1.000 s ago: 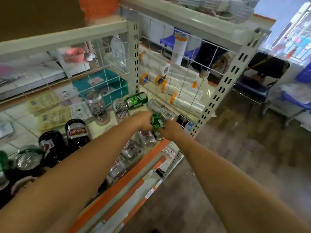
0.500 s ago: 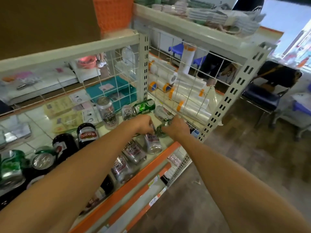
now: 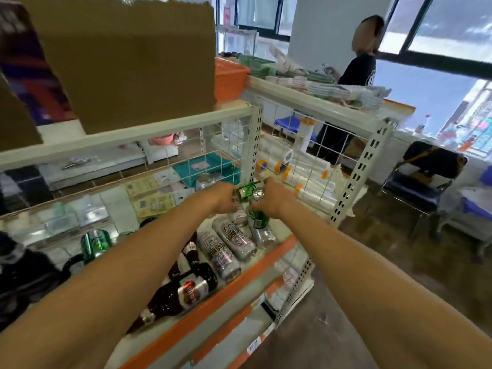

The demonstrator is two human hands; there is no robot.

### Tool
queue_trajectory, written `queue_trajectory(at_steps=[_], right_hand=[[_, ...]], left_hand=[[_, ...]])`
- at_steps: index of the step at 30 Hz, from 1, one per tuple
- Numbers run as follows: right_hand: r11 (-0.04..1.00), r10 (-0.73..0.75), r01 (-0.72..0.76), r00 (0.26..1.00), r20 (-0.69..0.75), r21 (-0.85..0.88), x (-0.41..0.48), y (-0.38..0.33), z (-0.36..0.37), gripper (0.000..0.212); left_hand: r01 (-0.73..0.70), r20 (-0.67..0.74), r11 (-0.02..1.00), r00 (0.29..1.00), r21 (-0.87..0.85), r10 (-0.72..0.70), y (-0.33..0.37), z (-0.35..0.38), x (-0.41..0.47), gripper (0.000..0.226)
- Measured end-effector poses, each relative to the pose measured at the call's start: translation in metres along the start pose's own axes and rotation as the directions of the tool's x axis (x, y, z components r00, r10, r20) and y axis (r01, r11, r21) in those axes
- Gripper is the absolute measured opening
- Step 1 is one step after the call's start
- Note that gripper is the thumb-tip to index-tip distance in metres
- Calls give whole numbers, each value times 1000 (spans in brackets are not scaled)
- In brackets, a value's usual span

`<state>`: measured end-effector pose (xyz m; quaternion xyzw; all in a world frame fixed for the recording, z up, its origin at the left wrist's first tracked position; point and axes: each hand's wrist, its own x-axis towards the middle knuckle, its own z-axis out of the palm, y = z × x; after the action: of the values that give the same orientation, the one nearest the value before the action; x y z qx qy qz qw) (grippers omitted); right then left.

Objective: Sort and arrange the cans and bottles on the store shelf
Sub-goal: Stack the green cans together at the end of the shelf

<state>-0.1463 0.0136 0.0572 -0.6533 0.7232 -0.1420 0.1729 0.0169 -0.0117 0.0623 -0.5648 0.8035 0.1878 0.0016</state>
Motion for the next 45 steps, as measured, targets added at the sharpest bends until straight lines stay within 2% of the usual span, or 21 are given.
queue_trajectory(at_steps=[4,10,15,20,24,30,35,38,41,44,45], right_hand=[[990,-142,142,989,43,-8,-23,-42,5,50],[951,-305,309,944,127,-17,-64,-91,14,84],[896,-440,442,880,179,29,-110,-132,25,82],[818,-571,571,788,233,73,-161,-192,31,67],[732,-674,677,703,229,78,-210,-250,42,82],[594,-787,798,550,279,103,-298,-342,74,72],[506,-816,855,433,383,114,-386,-413,114,74],[473,-829,872,391,400,129,-440,-453,147,72],[434,-843,885,334,421,168,-495,-488,176,64],[383,-864,904,278,421,190,-550,-517,201,74],[372,-867,909,267,421,190,-567,-527,211,71]], left_hand=[[99,-54,995,993,-27,-101,-24,-12,-46,48],[273,-130,961,953,-32,-275,-45,-15,-129,55],[409,-155,911,897,-59,-413,-62,-7,-195,66],[508,-169,858,841,-76,-513,-81,-13,-279,71],[589,-224,804,775,-85,-591,-110,-28,-359,68],[684,-259,702,654,-198,-711,-157,-31,-486,57],[738,-236,631,586,-241,-775,-197,-12,-591,50],[769,-234,591,544,-244,-805,-225,4,-658,61],[810,-228,529,481,-255,-847,-251,16,-731,69],[825,-229,466,410,-320,-883,-274,30,-803,68],[828,-230,441,380,-347,-896,-279,36,-827,69]])
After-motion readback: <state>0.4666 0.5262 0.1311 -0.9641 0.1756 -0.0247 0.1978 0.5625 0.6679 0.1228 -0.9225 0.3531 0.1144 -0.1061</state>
